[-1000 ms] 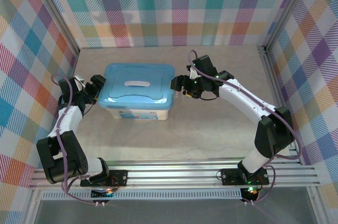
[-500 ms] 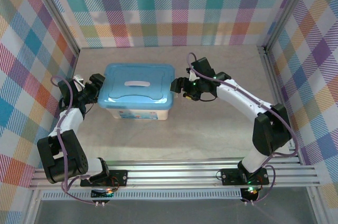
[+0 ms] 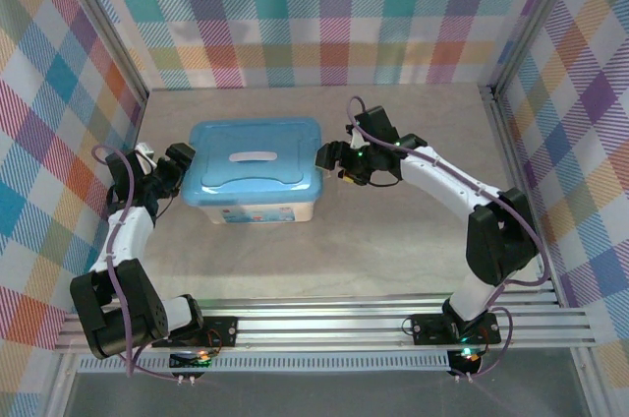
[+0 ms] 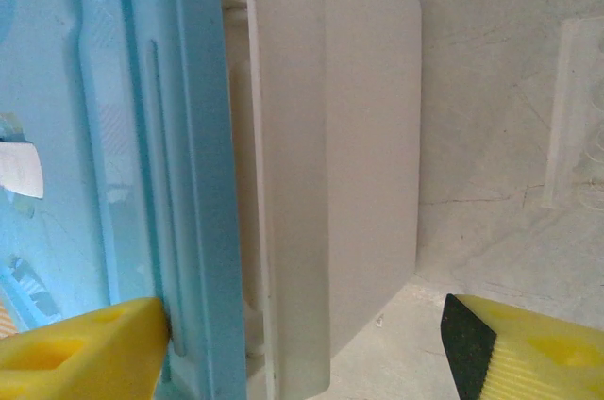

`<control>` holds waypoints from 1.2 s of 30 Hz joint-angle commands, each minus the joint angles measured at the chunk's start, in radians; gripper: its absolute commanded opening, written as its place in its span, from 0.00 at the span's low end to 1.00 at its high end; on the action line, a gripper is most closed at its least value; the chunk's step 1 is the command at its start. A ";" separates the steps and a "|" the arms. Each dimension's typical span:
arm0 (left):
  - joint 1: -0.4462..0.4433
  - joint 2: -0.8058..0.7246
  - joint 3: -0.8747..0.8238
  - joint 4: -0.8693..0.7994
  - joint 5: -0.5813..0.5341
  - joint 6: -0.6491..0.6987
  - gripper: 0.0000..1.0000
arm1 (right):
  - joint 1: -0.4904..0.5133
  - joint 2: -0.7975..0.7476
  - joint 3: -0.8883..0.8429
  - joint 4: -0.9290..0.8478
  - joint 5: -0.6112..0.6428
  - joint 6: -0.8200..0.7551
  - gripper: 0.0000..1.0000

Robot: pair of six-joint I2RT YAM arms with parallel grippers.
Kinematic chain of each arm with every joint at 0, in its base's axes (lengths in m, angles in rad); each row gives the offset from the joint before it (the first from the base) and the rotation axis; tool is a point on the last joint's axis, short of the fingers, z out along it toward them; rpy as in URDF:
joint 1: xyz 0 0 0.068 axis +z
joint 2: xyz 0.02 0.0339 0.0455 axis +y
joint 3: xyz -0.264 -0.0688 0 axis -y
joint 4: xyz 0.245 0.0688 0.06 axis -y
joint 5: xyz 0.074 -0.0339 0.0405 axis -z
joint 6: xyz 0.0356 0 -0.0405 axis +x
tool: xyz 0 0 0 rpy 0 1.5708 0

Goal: Organize the chemistry lab equipment

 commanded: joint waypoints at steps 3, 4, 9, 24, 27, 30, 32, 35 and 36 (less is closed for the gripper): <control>-0.010 -0.053 0.047 -0.011 0.018 0.017 0.81 | 0.007 0.023 0.026 0.058 -0.039 0.019 0.77; -0.011 -0.059 0.050 -0.013 0.013 0.019 0.81 | 0.007 0.020 0.023 0.062 -0.041 0.019 0.77; -0.023 -0.069 0.071 -0.033 0.007 0.024 0.81 | 0.007 0.001 0.015 0.078 -0.044 0.024 0.77; -0.056 -0.087 0.096 -0.050 -0.019 0.030 0.81 | 0.010 0.025 0.057 0.072 -0.059 0.001 0.77; -0.095 -0.090 0.108 -0.074 -0.036 0.047 0.81 | 0.010 0.037 0.069 0.068 -0.062 -0.005 0.77; -0.108 -0.090 0.124 -0.115 -0.061 0.072 0.81 | 0.017 0.044 0.086 0.056 -0.057 -0.015 0.76; -0.116 -0.092 0.133 -0.141 -0.079 0.092 0.81 | 0.024 0.052 0.101 0.046 -0.057 -0.027 0.75; -0.121 -0.093 0.141 -0.167 -0.100 0.111 0.81 | 0.037 0.059 0.131 0.011 -0.037 -0.051 0.74; -0.123 -0.093 0.146 -0.180 -0.107 0.121 0.81 | 0.043 0.062 0.142 -0.003 -0.024 -0.061 0.73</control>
